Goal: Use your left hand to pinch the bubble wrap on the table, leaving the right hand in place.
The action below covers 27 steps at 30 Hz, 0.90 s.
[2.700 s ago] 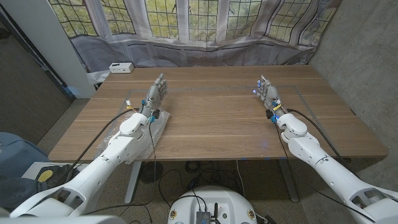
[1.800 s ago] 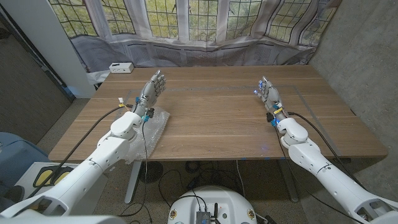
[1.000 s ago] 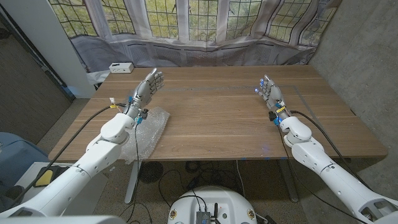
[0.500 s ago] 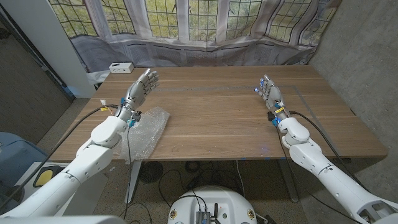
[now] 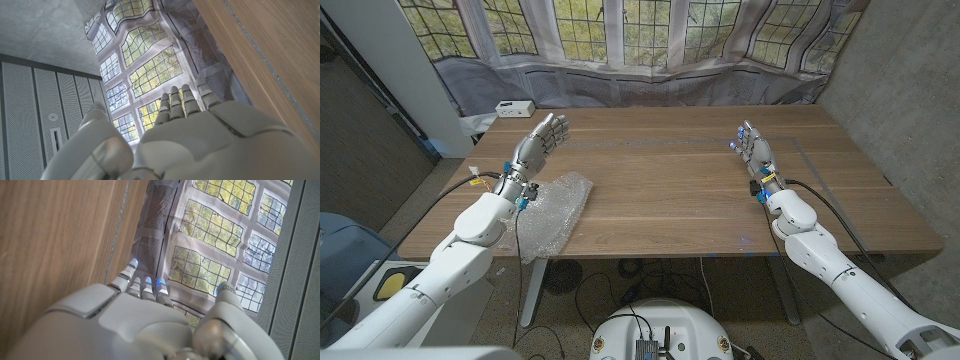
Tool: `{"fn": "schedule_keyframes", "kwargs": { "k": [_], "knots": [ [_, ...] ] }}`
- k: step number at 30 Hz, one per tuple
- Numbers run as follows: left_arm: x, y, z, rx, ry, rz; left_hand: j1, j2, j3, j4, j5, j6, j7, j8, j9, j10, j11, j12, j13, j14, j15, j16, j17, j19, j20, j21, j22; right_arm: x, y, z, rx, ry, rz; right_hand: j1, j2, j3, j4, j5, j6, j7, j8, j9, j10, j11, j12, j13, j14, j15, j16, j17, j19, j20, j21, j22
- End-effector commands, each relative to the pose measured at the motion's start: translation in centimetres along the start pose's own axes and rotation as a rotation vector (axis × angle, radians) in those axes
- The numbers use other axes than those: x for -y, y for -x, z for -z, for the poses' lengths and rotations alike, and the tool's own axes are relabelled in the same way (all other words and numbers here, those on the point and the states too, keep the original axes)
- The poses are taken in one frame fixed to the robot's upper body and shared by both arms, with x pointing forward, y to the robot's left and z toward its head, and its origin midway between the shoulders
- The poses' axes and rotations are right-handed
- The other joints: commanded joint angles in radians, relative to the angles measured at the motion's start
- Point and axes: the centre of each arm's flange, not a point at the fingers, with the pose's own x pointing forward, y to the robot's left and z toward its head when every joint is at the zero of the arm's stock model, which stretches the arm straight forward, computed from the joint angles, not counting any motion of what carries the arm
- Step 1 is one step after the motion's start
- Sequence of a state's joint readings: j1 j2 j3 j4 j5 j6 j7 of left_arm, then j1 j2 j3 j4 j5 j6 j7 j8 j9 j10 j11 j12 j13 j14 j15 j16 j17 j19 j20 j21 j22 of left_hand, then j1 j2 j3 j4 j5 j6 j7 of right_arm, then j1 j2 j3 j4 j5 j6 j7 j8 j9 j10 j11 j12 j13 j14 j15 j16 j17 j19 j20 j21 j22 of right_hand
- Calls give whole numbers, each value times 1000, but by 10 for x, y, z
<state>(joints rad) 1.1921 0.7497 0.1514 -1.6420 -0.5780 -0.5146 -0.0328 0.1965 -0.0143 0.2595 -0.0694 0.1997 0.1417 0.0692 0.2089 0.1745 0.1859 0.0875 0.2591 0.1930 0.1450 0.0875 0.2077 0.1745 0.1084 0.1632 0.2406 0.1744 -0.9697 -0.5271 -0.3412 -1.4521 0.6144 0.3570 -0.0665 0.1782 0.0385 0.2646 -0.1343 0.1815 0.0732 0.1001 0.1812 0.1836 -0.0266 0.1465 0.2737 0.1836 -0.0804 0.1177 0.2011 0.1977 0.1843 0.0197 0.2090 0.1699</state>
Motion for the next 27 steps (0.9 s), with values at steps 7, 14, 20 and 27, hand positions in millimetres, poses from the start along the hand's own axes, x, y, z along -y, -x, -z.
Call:
{"fn": "schedule_keyframes", "kwargs": {
  "k": [7, 14, 20, 27],
  "knots": [
    [-6, 30, -4, 45, -67, -19, 15, -2, 1, -9, -4, 35, 1, 6, 5, 30, 2, 9, 4, 36, -4, 9, 4, 27, 4, 0, 4, -1, 4, -1, -30, 14, -4, 9, 4, 3, 1, 1, 8, 1, 7, 3, 6, 7, 4, 6, 6, 5, -2, 5, 6, 4, -2, 3],
    [-9, 40, -6, 57, -116, -26, 19, -5, 0, -15, -3, 63, -2, 10, 5, 54, -10, 13, 4, 61, -9, 10, 4, 49, 8, 1, 4, -7, 5, -4, -34, 24, -12, 9, 4, 2, 1, 1, 8, 1, 7, 3, 6, 7, 3, 6, 7, 5, -2, 5, 6, 6, -3, 3],
    [-14, 41, -14, 80, -246, -42, 22, -7, -1, -18, -2, 74, -2, 10, 5, 63, -13, 13, 4, 71, -9, 10, 4, 59, 11, 1, 4, -11, 9, -5, -44, 26, -15, 10, 4, 2, 0, 1, 8, 1, 7, 3, 6, 8, 2, 6, 7, 5, -3, 5, 6, 6, -4, 3],
    [-17, 54, -26, 94, -449, -95, 26, -8, -1, -23, -1, 87, -6, 10, 6, 69, -19, 12, 5, 77, -11, 7, 4, 63, 13, -2, 4, -15, 10, -5, -52, 37, -21, 11, 5, 2, 0, 1, 9, 1, 7, 3, 8, 8, 2, 6, 7, 5, -3, 5, 6, 6, -5, 3]
  ]
}}
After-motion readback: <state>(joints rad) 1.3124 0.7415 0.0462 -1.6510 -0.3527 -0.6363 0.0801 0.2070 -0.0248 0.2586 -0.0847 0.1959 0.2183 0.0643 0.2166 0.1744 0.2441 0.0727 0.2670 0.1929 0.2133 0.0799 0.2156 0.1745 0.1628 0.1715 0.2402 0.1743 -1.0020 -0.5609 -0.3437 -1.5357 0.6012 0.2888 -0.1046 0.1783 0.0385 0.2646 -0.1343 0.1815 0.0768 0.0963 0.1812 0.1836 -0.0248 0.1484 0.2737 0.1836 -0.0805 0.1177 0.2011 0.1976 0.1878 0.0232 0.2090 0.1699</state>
